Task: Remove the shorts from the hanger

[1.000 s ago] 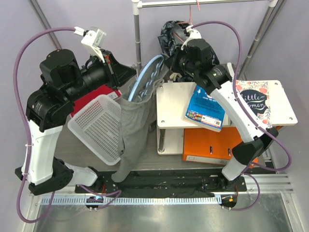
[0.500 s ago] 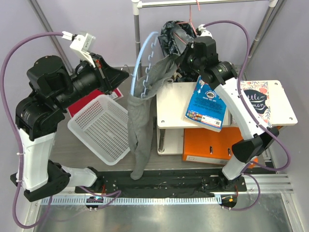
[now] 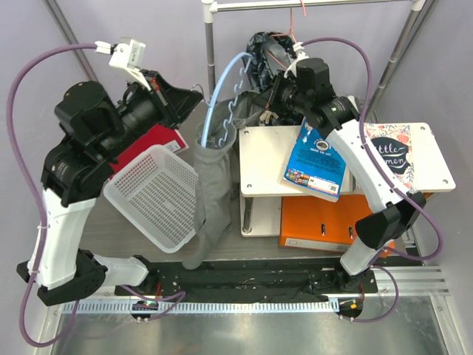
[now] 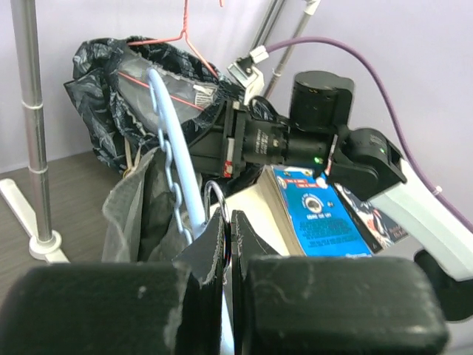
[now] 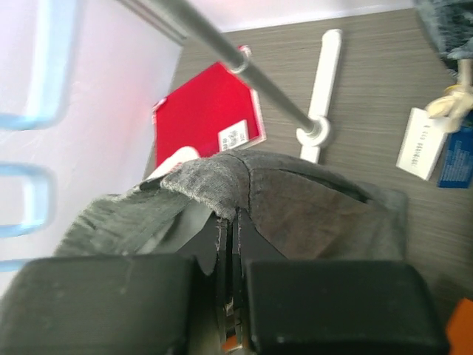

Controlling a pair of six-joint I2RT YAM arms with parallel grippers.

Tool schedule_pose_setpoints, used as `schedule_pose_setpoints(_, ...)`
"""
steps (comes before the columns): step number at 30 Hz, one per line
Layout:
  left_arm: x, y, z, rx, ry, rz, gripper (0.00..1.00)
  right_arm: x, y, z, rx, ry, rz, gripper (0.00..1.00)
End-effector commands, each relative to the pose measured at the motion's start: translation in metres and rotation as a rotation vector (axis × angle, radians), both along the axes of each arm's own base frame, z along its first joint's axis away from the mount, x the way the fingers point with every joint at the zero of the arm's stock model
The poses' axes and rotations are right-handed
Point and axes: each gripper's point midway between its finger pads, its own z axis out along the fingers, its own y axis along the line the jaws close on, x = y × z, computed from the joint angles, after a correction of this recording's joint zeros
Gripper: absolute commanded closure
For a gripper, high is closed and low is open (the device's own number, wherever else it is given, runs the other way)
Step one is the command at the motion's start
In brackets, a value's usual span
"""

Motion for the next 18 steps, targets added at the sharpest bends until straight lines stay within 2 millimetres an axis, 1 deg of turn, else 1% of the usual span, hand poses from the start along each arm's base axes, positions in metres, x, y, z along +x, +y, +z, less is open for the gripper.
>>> schedule_pose_setpoints(1, 0.010, -0.003, 0.042, -0.136, -0.109, 0.024, 1.00, -0.033, 0.016, 0.064, 0.148, -0.155, 0.142, 0.99)
schedule_pose_setpoints(3, 0.018, -0.010, 0.041, -0.134, -0.113, 0.023, 1.00, -0.043, 0.025, 0.068, 0.178, -0.154, 0.187, 0.99)
schedule_pose_setpoints(5, 0.026, -0.013, 0.044, -0.144, -0.129, 0.037, 1.00, -0.049, 0.032, 0.071, 0.210, -0.153, 0.212, 0.99)
schedule_pose_setpoints(6, 0.033, -0.007, 0.046, -0.157, -0.129, 0.086, 1.00, -0.051, 0.036, 0.071, 0.216, -0.153, 0.221, 0.99)
schedule_pose_setpoints(8, 0.042, -0.005, 0.050, -0.180, -0.139, 0.126, 1.00, -0.054, 0.040, 0.076, 0.237, -0.154, 0.228, 0.99)
schedule_pose_setpoints(9, 0.047, 0.000, 0.052, -0.197, -0.139, 0.167, 1.00, -0.057, 0.043, 0.080, 0.249, -0.159, 0.238, 0.99)
schedule_pose_setpoints(11, 0.051, 0.004, 0.058, -0.222, -0.143, 0.198, 1.00, -0.059, 0.046, 0.089, 0.273, -0.171, 0.246, 0.99)
schedule_pose_setpoints(12, 0.049, 0.011, 0.068, -0.252, -0.157, 0.218, 1.00, -0.061, 0.048, 0.094, 0.284, -0.178, 0.252, 0.99)
schedule_pose_setpoints(14, 0.047, 0.020, 0.078, -0.285, -0.174, 0.250, 1.00, -0.063, 0.052, 0.107, 0.304, -0.204, 0.264, 0.99)
schedule_pose_setpoints(15, 0.039, 0.028, 0.089, -0.306, -0.194, 0.256, 1.00, -0.065, 0.054, 0.111, 0.321, -0.206, 0.267, 0.99)
schedule_pose_setpoints(16, 0.035, 0.038, 0.094, -0.321, -0.203, 0.289, 1.00, -0.069, 0.057, 0.123, 0.346, -0.238, 0.282, 0.99)
schedule_pose_setpoints(18, 0.027, 0.055, 0.101, -0.328, -0.231, 0.332, 1.00, -0.073, 0.061, 0.136, 0.400, -0.254, 0.297, 0.99)
